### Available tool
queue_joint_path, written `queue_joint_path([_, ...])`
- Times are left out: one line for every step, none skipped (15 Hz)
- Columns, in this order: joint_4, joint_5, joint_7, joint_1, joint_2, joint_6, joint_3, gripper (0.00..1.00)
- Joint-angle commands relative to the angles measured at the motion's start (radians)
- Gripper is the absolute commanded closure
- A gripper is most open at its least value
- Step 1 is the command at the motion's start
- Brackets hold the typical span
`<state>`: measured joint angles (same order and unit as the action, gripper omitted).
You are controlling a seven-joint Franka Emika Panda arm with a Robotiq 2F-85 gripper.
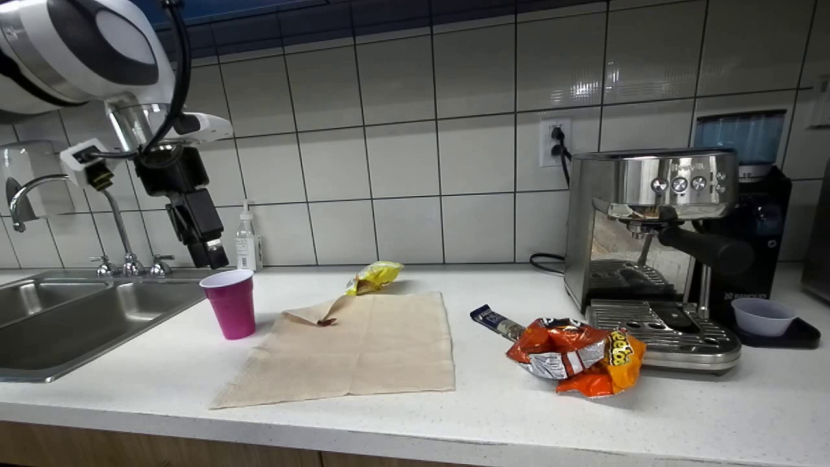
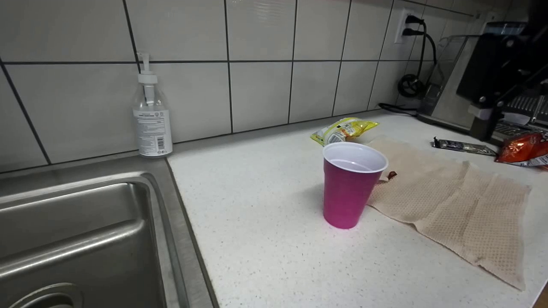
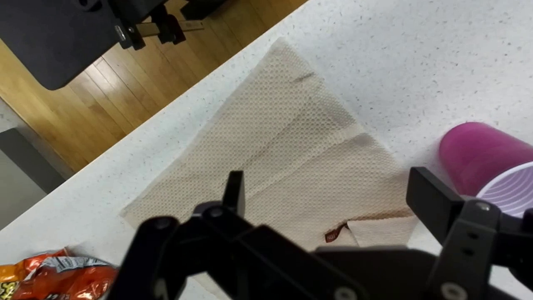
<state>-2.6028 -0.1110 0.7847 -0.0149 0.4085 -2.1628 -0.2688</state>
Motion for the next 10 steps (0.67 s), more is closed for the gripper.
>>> queue_joint_path([0.029,-0.052,0.035,-0.021,-0.079,-0.022,0.021,0.00])
queue_joint_path([0.035,-0.056,0.026,-0.023,-0.099,-0.026,0.031,0.00])
queue_joint_path([0.043,-0.056,0.012,-0.021,-0.120,-0.032,0.043,0.00])
queue_joint_path([0.051,-0.059,0.005,-0.019,-0.138,-0.040,0.052,0.00])
queue_joint_path([0.062,-0.061,-0.002,-0.016,-0.158,-0.045,0.061,0.00])
queue_joint_path([0.079,-0.065,-0.011,-0.014,-0.182,-0.051,0.068,0.00])
queue_joint_path([0.099,-0.071,-0.017,-0.011,-0.209,-0.059,0.073,0.00])
queue_joint_path([0.120,-0.077,-0.023,-0.006,-0.234,-0.064,0.077,0.00])
queue_joint_path([0.141,-0.078,-0.029,-0.001,-0.257,-0.069,0.080,0.00])
queue_joint_path([0.164,-0.081,-0.036,0.005,-0.282,-0.069,0.082,0.00])
